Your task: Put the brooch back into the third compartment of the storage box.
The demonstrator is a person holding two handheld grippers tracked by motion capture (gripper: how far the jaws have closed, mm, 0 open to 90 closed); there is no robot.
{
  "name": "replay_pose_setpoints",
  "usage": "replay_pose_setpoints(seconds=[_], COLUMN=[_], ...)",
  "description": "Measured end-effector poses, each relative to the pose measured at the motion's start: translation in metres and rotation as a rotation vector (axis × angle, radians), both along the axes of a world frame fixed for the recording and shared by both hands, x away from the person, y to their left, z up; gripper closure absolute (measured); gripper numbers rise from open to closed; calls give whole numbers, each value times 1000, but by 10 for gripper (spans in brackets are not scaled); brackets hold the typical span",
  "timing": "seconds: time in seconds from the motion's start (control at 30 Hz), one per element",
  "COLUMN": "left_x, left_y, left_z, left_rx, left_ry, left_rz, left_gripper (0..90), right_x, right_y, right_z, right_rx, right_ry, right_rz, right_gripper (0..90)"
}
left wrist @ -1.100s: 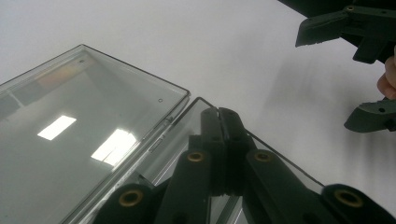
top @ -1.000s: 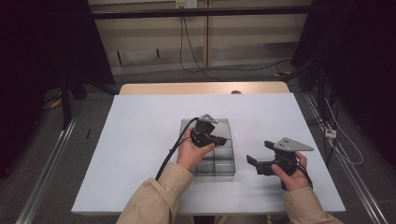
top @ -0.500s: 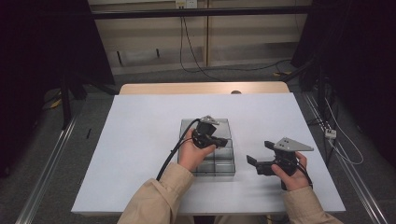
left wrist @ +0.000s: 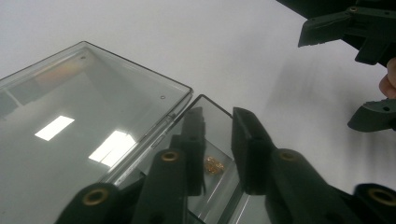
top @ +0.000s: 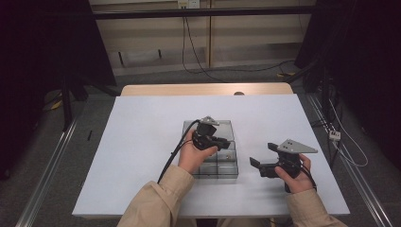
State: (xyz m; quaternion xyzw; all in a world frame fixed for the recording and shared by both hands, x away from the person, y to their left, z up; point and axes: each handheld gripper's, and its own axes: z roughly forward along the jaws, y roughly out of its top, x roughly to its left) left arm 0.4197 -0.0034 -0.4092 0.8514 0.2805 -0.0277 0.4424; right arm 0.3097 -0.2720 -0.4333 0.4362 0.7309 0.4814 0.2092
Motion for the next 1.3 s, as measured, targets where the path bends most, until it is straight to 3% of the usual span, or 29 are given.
replay_pose_setpoints(seconds=[0.37, 0.67, 1.3], left_x=[2, 1, 11], left_y=[24, 41, 70], left_z=[13, 17, 22], left_rx=[-31, -11, -10], left_ry=[-16, -44, -67], left_rz=[40, 69, 155], left_gripper=[478, 348, 199], right_x=[1, 4, 25], right_y=[2, 7, 22], right_z=[0, 0, 11], right_rx=[-3, -6, -11], right_ry=[4, 9, 1], right_rz=[3, 7, -5], right_gripper=[55, 54, 56])
